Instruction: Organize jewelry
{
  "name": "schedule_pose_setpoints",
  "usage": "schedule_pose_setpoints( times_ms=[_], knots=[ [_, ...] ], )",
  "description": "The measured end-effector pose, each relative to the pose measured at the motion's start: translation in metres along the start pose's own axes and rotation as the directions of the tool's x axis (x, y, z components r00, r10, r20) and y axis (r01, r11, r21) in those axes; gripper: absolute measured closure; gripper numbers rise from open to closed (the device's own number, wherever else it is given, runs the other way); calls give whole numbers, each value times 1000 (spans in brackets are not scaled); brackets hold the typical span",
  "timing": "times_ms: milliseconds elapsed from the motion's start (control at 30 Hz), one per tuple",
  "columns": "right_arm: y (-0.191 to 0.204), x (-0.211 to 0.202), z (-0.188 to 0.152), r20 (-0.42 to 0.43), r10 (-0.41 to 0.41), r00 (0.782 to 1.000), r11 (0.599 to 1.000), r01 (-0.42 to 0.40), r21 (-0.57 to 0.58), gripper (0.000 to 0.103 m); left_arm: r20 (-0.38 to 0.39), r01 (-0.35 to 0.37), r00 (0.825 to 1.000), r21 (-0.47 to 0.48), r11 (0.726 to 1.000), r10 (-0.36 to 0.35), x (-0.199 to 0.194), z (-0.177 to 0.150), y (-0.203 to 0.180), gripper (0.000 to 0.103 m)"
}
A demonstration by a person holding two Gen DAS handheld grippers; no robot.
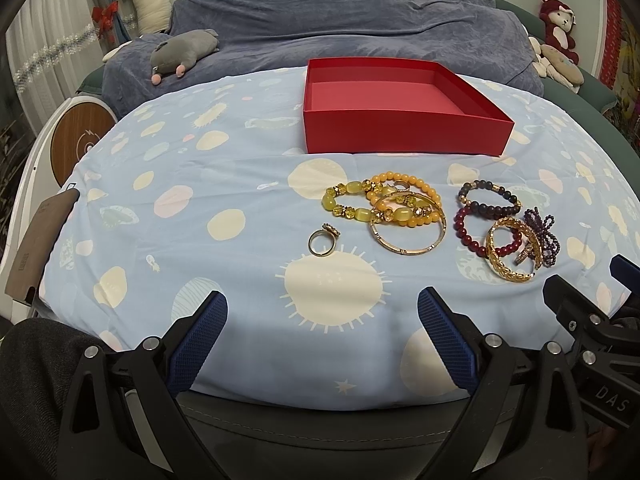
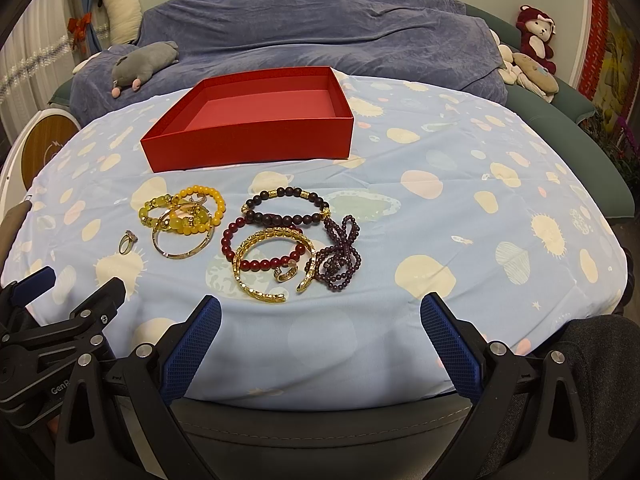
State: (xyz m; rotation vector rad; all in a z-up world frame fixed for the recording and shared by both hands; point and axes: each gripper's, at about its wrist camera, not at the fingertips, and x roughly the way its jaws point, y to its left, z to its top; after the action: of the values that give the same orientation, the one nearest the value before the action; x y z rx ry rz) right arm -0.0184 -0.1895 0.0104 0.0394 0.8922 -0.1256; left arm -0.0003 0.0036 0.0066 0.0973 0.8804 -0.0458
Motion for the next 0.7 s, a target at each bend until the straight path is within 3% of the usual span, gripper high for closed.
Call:
schedule_pose_setpoints(
  times_ms=[700],
  knots=[
    [4, -1, 7, 0, 37, 999, 999, -37, 0, 7, -6, 8, 1000, -45, 999, -8, 0, 6, 8, 11]
  ],
)
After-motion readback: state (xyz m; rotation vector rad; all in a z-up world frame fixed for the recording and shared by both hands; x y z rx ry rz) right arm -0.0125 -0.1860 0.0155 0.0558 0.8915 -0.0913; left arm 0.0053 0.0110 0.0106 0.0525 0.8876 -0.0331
